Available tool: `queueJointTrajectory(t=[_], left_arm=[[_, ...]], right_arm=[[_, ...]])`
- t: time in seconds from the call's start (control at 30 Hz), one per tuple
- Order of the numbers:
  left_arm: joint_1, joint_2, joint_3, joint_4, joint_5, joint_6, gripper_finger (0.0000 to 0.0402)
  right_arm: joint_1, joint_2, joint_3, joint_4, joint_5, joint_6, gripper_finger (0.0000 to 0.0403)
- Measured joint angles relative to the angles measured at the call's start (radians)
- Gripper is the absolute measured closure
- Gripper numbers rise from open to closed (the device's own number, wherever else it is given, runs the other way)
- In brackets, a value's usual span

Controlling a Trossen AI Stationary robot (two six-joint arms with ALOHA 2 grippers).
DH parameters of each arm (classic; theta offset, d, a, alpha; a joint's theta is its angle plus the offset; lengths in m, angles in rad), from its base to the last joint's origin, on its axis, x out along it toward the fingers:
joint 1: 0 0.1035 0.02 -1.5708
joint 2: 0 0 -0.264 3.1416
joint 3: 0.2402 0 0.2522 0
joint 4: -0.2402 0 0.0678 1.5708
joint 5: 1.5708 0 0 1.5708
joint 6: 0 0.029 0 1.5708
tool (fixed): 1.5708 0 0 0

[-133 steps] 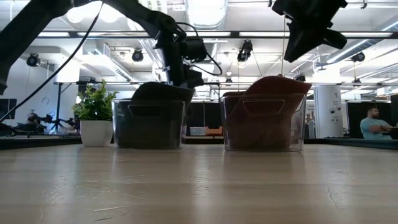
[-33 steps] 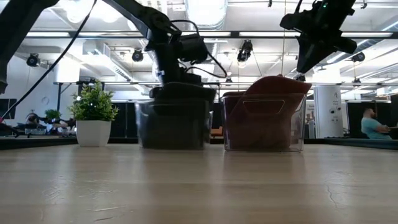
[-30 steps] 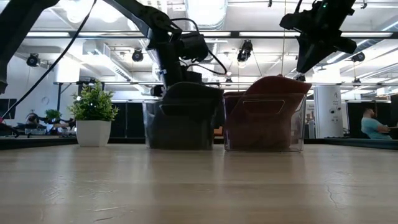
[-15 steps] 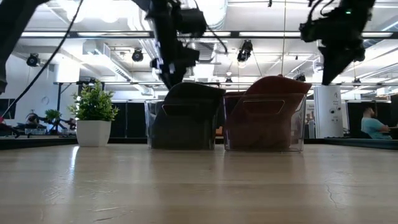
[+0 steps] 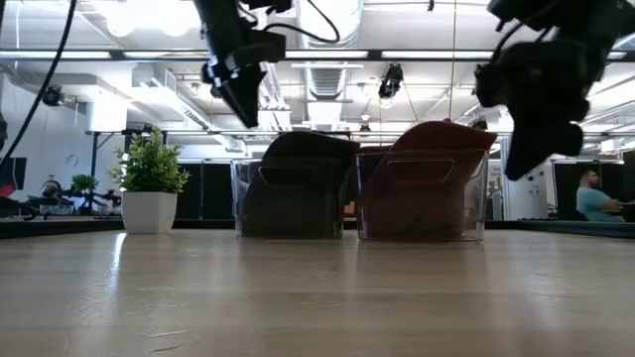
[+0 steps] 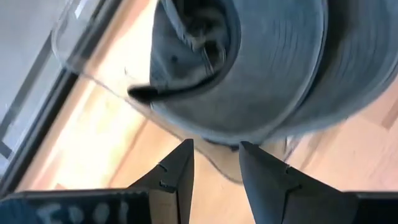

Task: Pick & Place hat
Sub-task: Adjust the transparent bins

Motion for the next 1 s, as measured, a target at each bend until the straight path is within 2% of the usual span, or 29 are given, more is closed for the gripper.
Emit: queueJointTrajectory(t=[0.23,0.43,0.83,1.0], left_arm=[[-0.006,-0.060,-0.123,0.004,-0.001,-0.070,0.0280],[-0.006,-0.067,-0.191,-0.001,0.014,-0.099,0.0280],[-0.008,-0.065,-0.252,0.008,0.074,-0.135,0.0280],[-0.008,-0.052,-0.300,0.107,0.079,-0.112,0.0280]], right_arm=[[-0.007,0.047,-0.032,0.058,0.079,0.052,0.0349],[-0.072,0.041,-0.028,0.070,0.158,0.076,0.0349],[-0.194,0.039,-0.024,0.080,0.162,0.037,0.0349],[-0.229,0.039,-0.024,0.087,0.167,0.024,0.0349]])
